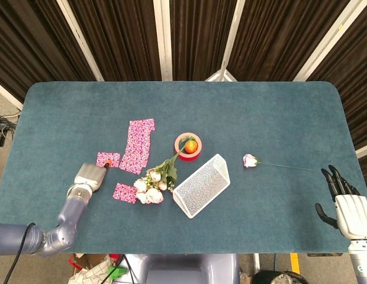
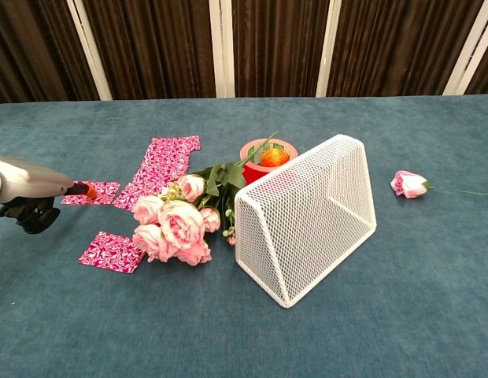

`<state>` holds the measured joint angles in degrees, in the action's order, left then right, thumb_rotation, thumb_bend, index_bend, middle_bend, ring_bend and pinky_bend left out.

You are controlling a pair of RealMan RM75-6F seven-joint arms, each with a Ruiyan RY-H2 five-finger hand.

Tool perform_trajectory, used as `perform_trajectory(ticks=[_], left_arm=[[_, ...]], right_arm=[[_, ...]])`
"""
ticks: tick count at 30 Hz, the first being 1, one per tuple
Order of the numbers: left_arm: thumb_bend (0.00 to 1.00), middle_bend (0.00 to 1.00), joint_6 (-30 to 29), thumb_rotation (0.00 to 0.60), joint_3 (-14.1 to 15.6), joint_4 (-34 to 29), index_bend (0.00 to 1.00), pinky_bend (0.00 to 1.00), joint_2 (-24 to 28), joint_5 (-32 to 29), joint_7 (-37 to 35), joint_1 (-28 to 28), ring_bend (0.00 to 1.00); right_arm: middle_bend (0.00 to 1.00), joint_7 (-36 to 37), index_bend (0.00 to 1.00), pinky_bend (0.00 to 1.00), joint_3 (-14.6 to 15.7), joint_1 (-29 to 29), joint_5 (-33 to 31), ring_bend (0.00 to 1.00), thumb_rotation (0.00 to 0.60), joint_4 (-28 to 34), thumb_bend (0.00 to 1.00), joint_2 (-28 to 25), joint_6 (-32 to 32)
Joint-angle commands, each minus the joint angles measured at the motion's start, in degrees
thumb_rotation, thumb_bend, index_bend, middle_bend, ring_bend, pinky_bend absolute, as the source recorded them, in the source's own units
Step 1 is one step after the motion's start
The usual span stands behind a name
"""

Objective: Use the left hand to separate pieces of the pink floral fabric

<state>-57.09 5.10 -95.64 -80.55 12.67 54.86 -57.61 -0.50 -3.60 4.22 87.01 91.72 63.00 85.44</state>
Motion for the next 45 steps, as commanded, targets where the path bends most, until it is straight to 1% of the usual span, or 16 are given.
perform_trajectory(ticks=[1, 5, 12, 24, 27, 30, 33, 34, 35, 37, 39, 40, 41, 42, 43, 45], left_arm=[[1.00, 0.83, -0.8, 0.600, 0.5, -0.4, 0.00, 0.66, 0.0, -1.7, 1.1, -0.4, 0.78], [1.00, 0.83, -1.2, 0.600, 1.0, 0.1, 0.00, 0.66, -0.1, -4.5, 2.5, -0.8, 0.78], [1.00, 0.83, -0.2, 0.600, 1.9, 2.5, 0.00, 0.66, -0.3, -6.6, 2.9, -0.2, 0.78], [1.00, 0.83, -0.1, 0.600, 3.7, 3.2, 0.00, 0.66, 2.1, -5.7, 2.0, 1.9, 0.78], [1.00, 0.83, -0.3, 0.600, 4.0, 3.1, 0.00, 0.66, 2.8, -5.4, 1.9, 2.2, 0.78], [1.00, 0.83, -0.3, 0.600, 3.5, 2.7, 0.00, 0.66, 3.6, -4.4, 0.9, 2.6, 0.78], [1.00, 0.82, 0.0, 0.600, 2.5, 1.3, 0.00, 0.66, 5.0, -1.1, -1.5, 3.3, 0.78], [0.99, 0.82, 0.2, 0.600, 2.0, 0.4, 0.00, 0.66, 5.8, 1.1, -2.9, 3.6, 0.78], [0.94, 0.80, 0.4, 0.600, 1.6, -0.3, 0.00, 0.66, 6.4, 3.0, -4.1, 4.0, 0.77], [0.82, 0.73, 0.8, 0.600, 0.3, -2.9, 0.00, 0.66, 8.6, 8.8, -8.3, 5.3, 0.72], [0.66, 0.58, 0.6, 0.600, -1.0, -6.1, 0.00, 0.64, 11.2, 14.3, -12.5, 6.7, 0.60], [0.62, 0.53, 0.2, 0.600, -1.3, -8.1, 0.00, 0.62, 12.9, 17.6, -14.7, 7.7, 0.55], [0.57, 0.45, -0.5, 0.600, -1.5, -9.7, 0.00, 0.57, 14.2, 19.9, -16.0, 8.5, 0.48], [0.54, 0.39, -2.1, 0.600, -1.4, -12.2, 0.00, 0.51, 15.9, 23.5, -17.5, 9.7, 0.41], [0.52, 0.35, -3.6, 0.600, -1.1, -14.1, 0.00, 0.46, 17.1, 26.2, -18.3, 10.8, 0.36], [0.48, 0.28, -8.8, 0.600, 0.2, -18.1, 0.00, 0.39, 19.5, 33.8, -20.1, 14.1, 0.28]], right_arm=[[0.06, 0.1, 0.00, 0.32, 0.1, 0.0, 0.2, 0.18, 0.600, 0.1, 0.38, 0.0, 0.1], [0.06, 0.5, 0.00, 0.32, 0.1, 0.0, 0.4, 0.18, 0.600, 0.2, 0.38, -0.2, 0.1], [0.06, 0.7, 0.00, 0.32, 0.1, -0.1, 0.2, 0.18, 0.600, 0.1, 0.38, -0.3, 0.1], [0.06, 0.0, 0.00, 0.32, 0.3, 0.2, 0.4, 0.18, 0.600, 0.3, 0.38, 0.0, -0.3], [0.06, -0.1, 0.00, 0.32, 0.2, 0.2, 0.3, 0.18, 0.600, 0.4, 0.38, 0.0, -0.3], [0.06, -0.2, 0.00, 0.32, 0.3, 0.2, 0.3, 0.18, 0.600, 0.4, 0.38, 0.0, -0.4], [0.06, -0.4, 0.00, 0.32, 0.2, 0.3, 0.4, 0.18, 0.600, 0.3, 0.38, 0.1, -0.4], [0.06, -0.5, 0.00, 0.32, 0.2, 0.3, 0.4, 0.18, 0.600, 0.3, 0.38, 0.2, -0.4], [0.06, -0.5, 0.00, 0.32, 0.2, 0.3, 0.4, 0.18, 0.600, 0.3, 0.38, 0.2, -0.4], [0.06, -0.5, 0.00, 0.32, 0.2, 0.3, 0.5, 0.18, 0.600, 0.3, 0.38, 0.3, -0.3], [0.06, -0.6, 0.00, 0.32, 0.2, 0.3, 0.5, 0.18, 0.600, 0.2, 0.38, 0.3, -0.3], [0.06, -0.6, 0.00, 0.32, 0.2, 0.3, 0.5, 0.18, 0.600, 0.2, 0.38, 0.3, -0.3], [0.06, -0.6, 0.00, 0.32, 0.2, 0.3, 0.5, 0.18, 0.600, 0.2, 0.38, 0.3, -0.3], [0.06, -0.6, 0.00, 0.32, 0.2, 0.3, 0.5, 0.18, 0.600, 0.1, 0.38, 0.3, -0.3], [0.06, -0.6, 0.00, 0.32, 0.2, 0.3, 0.5, 0.18, 0.600, 0.2, 0.38, 0.4, -0.3], [0.06, -0.6, 0.00, 0.32, 0.3, 0.3, 0.5, 0.18, 0.600, 0.1, 0.38, 0.4, -0.3]])
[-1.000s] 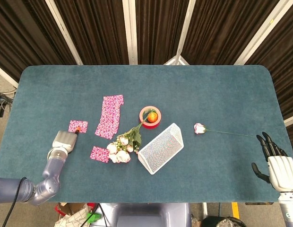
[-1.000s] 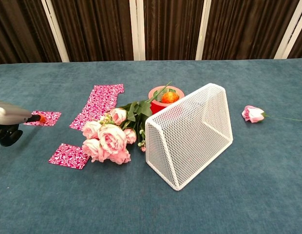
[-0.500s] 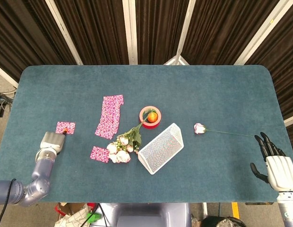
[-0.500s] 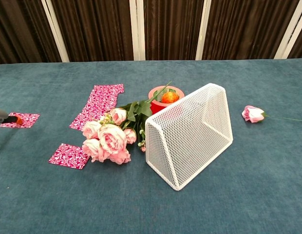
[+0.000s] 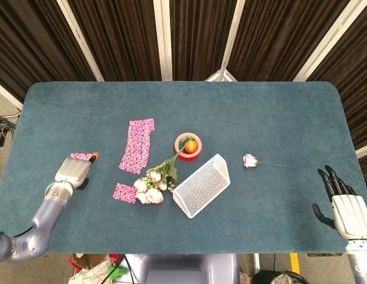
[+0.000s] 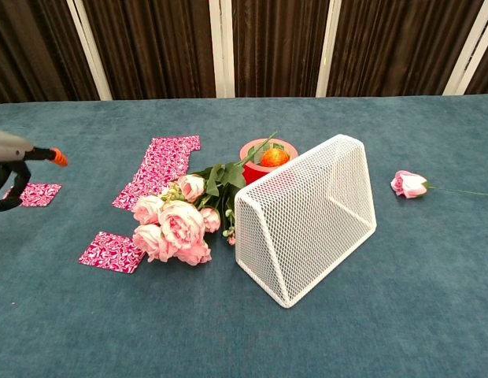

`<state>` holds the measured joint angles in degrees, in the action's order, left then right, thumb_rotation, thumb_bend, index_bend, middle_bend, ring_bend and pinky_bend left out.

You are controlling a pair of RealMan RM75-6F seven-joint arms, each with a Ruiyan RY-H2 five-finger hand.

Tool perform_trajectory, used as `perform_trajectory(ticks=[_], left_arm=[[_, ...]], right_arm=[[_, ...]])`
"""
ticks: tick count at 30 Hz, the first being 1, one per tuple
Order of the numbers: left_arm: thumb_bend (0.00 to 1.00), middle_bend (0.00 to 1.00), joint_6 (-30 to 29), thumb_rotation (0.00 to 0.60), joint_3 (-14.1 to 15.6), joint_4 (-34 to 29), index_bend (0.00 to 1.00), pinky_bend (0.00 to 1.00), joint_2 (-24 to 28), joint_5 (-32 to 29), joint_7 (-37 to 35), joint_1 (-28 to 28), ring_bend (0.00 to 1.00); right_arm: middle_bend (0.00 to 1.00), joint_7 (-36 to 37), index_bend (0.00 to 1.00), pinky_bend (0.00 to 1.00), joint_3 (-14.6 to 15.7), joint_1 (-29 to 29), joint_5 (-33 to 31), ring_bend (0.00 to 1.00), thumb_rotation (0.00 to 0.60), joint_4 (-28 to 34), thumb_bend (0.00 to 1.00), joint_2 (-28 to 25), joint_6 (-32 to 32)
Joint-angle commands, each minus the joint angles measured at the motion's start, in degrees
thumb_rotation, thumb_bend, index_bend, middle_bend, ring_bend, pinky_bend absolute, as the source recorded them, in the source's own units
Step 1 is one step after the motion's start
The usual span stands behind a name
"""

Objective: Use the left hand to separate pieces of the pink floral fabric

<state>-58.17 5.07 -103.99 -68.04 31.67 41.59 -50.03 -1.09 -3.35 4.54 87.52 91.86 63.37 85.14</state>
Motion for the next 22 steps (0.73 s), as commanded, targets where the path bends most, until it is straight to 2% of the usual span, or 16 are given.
perform_trajectory(ticks=[1, 3, 6, 12, 17, 22], left_arm=[[0.47, 0.27, -11.4, 0.600, 1.5, -11.2, 0.00, 0.37, 7.8, 19.8, -7.5, 9.0, 0.27], [0.44, 0.22, -18.1, 0.600, 3.9, -11.8, 0.00, 0.33, 8.0, 27.7, -8.7, 13.7, 0.23], [0.43, 0.17, -28.8, 0.600, 7.3, -8.2, 0.00, 0.29, 6.1, 37.3, -11.8, 22.2, 0.19], [0.38, 0.10, -39.8, 0.600, 8.0, 2.2, 0.00, 0.20, 2.5, 43.6, -21.0, 32.5, 0.09], [0.31, 0.07, -43.6, 0.600, 7.4, 7.9, 0.00, 0.16, 0.8, 46.3, -25.9, 37.0, 0.04], [0.30, 0.05, -41.2, 0.600, 6.6, 9.5, 0.00, 0.15, 1.8, 47.3, -30.8, 38.5, 0.03]], right_arm=[[0.06, 0.1, 0.00, 0.32, 0.0, 0.0, 0.0, 0.18, 0.600, 0.0, 0.38, 0.0, -0.1], [0.06, 0.0, 0.00, 0.32, 0.0, 0.0, 0.0, 0.18, 0.600, 0.0, 0.38, 0.1, -0.1], [0.06, -0.1, 0.00, 0.32, 0.0, 0.1, 0.4, 0.17, 0.600, -0.1, 0.38, 0.4, 0.3], [0.06, 0.0, 0.00, 0.31, -0.3, 0.1, 1.0, 0.16, 0.600, -1.0, 0.38, 1.3, 1.3], [0.06, 0.1, 0.00, 0.31, -0.4, 0.1, 1.2, 0.16, 0.600, -1.4, 0.38, 1.6, 1.7], [0.06, -0.9, 0.00, 0.29, -0.4, 0.0, 2.3, 0.14, 0.600, -1.8, 0.38, 2.2, 2.9]])
